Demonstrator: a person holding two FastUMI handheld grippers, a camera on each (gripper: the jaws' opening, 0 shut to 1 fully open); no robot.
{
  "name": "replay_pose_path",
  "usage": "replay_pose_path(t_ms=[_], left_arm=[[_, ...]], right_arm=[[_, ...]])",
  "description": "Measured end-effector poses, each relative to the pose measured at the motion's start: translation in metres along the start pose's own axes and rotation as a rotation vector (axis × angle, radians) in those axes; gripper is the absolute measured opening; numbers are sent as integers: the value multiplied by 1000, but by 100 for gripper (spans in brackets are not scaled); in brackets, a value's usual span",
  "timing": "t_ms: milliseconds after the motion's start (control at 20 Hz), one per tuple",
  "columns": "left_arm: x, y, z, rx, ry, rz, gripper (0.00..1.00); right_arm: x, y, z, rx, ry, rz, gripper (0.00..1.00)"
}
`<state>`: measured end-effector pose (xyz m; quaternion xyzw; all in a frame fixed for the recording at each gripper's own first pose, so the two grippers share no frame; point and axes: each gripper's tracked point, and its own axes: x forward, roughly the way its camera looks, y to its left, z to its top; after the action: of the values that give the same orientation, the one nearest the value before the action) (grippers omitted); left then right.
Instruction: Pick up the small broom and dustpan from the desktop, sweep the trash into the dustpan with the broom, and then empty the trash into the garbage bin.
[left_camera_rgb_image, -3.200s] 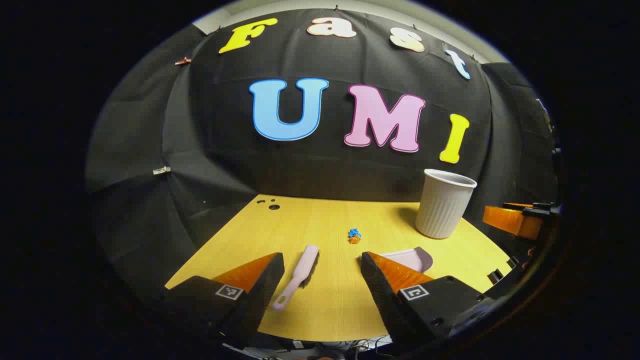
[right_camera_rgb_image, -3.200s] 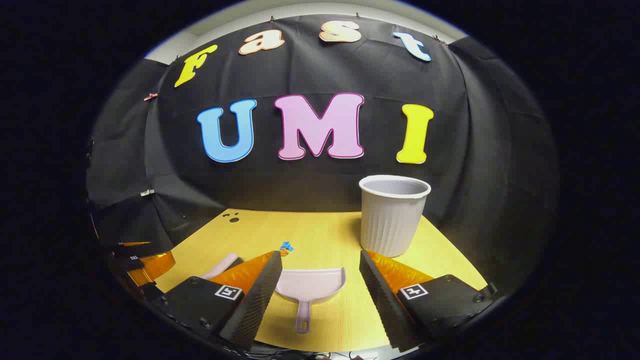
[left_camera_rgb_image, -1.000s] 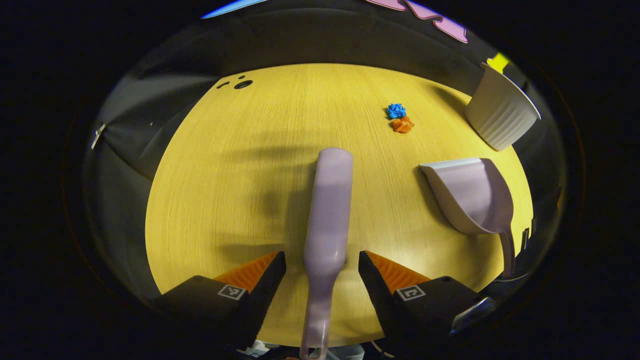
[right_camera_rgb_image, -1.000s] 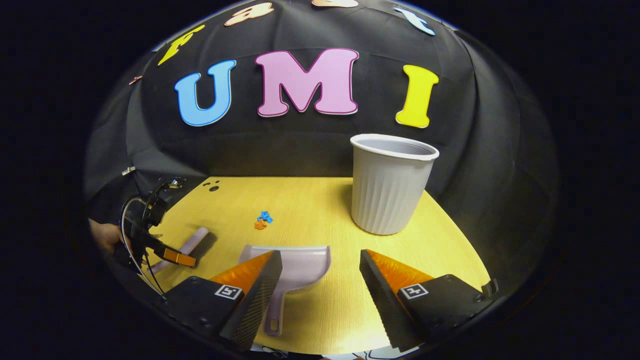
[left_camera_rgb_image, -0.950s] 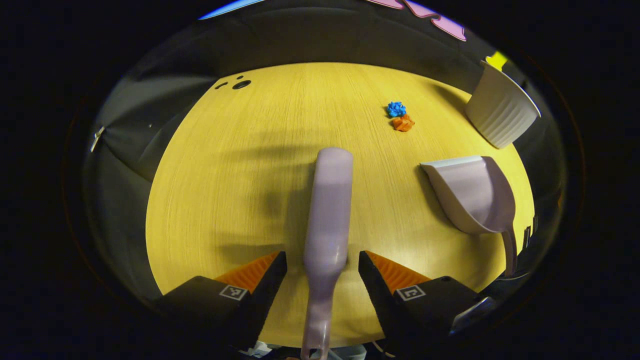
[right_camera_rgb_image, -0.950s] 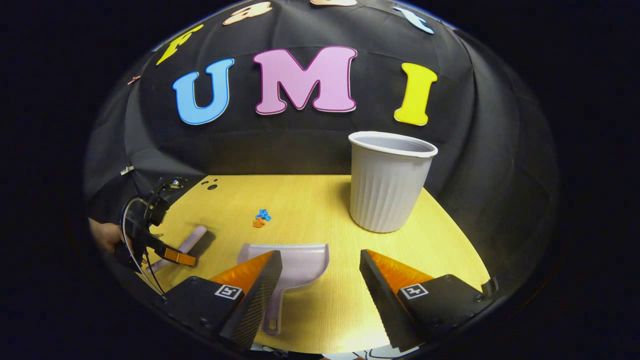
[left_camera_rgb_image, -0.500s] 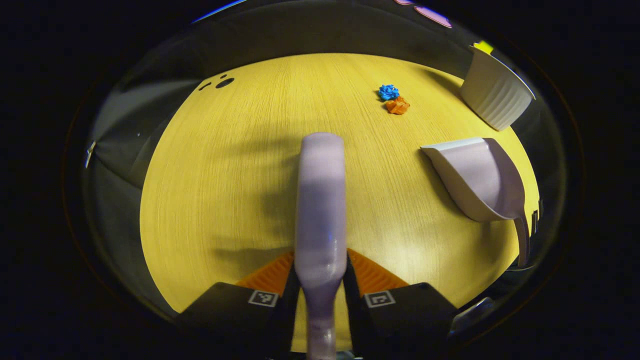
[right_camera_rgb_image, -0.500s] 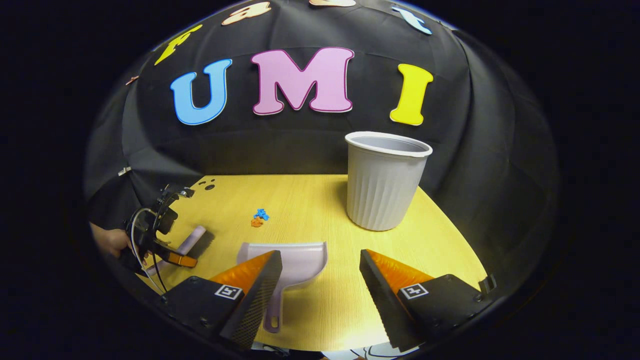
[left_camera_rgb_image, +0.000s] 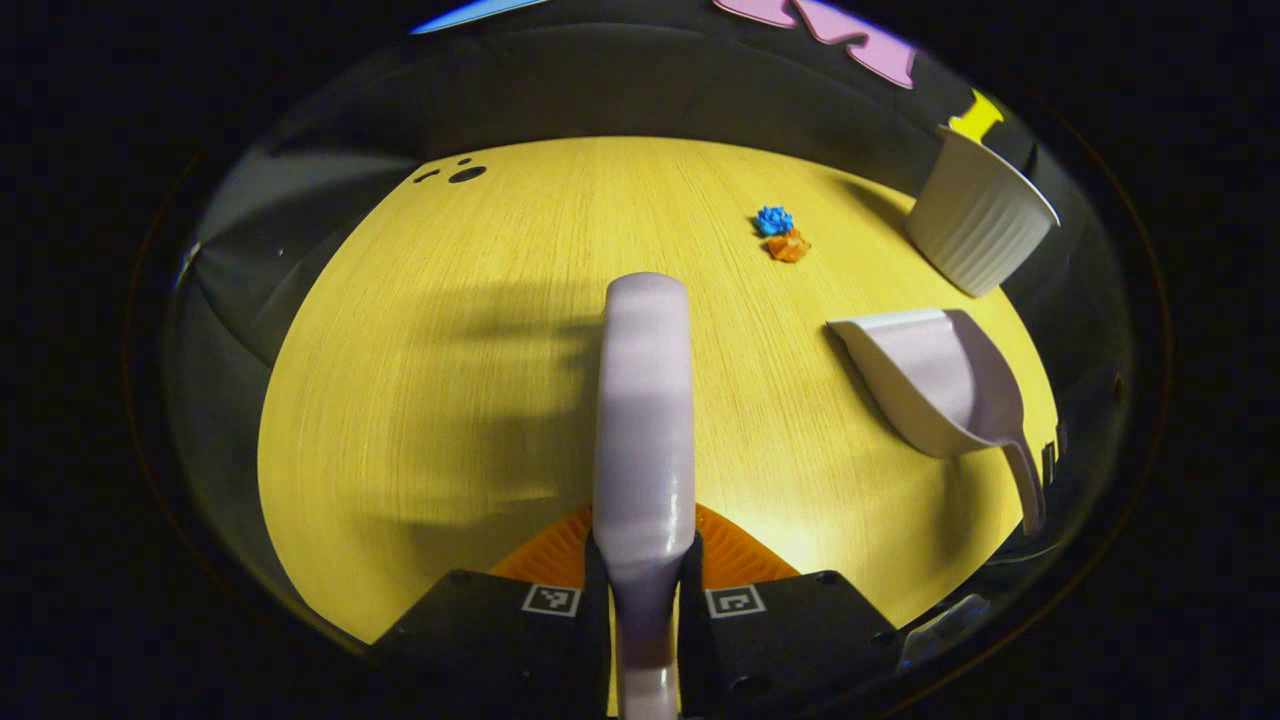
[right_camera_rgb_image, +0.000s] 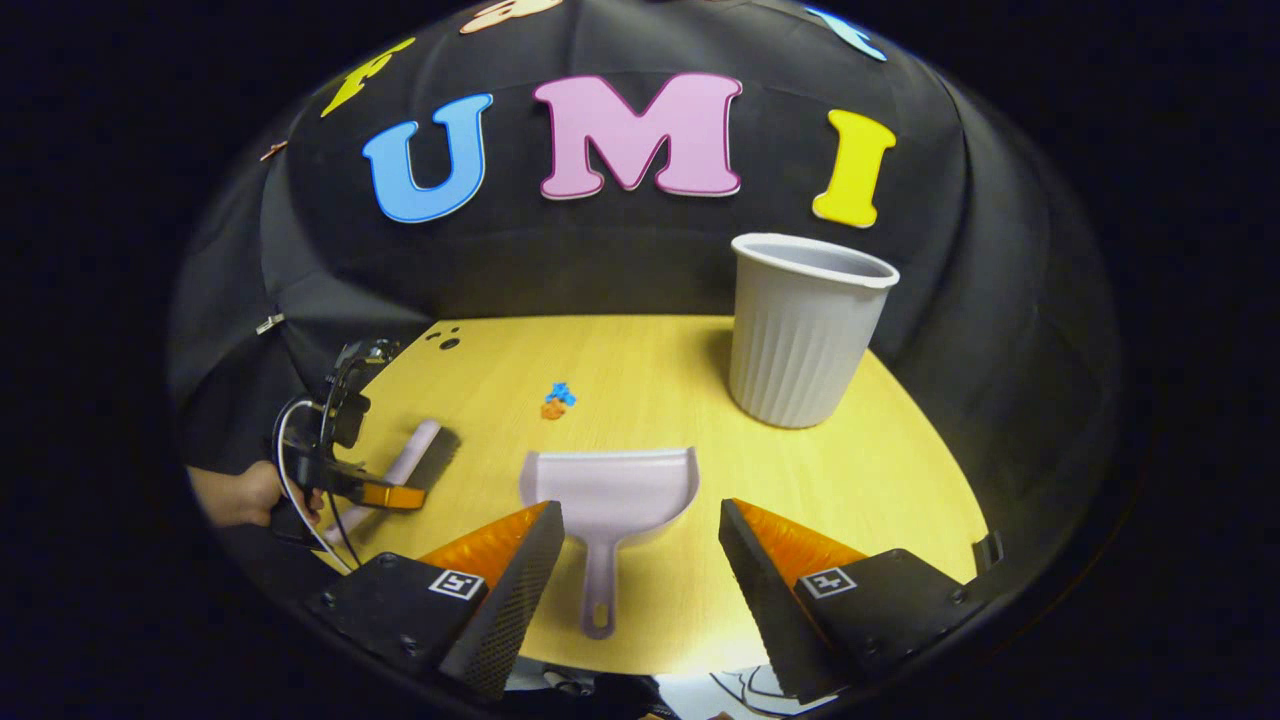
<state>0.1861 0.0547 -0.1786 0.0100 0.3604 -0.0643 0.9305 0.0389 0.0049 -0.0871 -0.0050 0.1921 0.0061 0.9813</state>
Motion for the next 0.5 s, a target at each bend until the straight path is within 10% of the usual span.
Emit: replay_pose_path(t_ms=[500], left_arm=[[-68, -2, -14, -158, -135, -98, 28]], right_arm=[[50, 15, -60, 45, 265, -34, 98]])
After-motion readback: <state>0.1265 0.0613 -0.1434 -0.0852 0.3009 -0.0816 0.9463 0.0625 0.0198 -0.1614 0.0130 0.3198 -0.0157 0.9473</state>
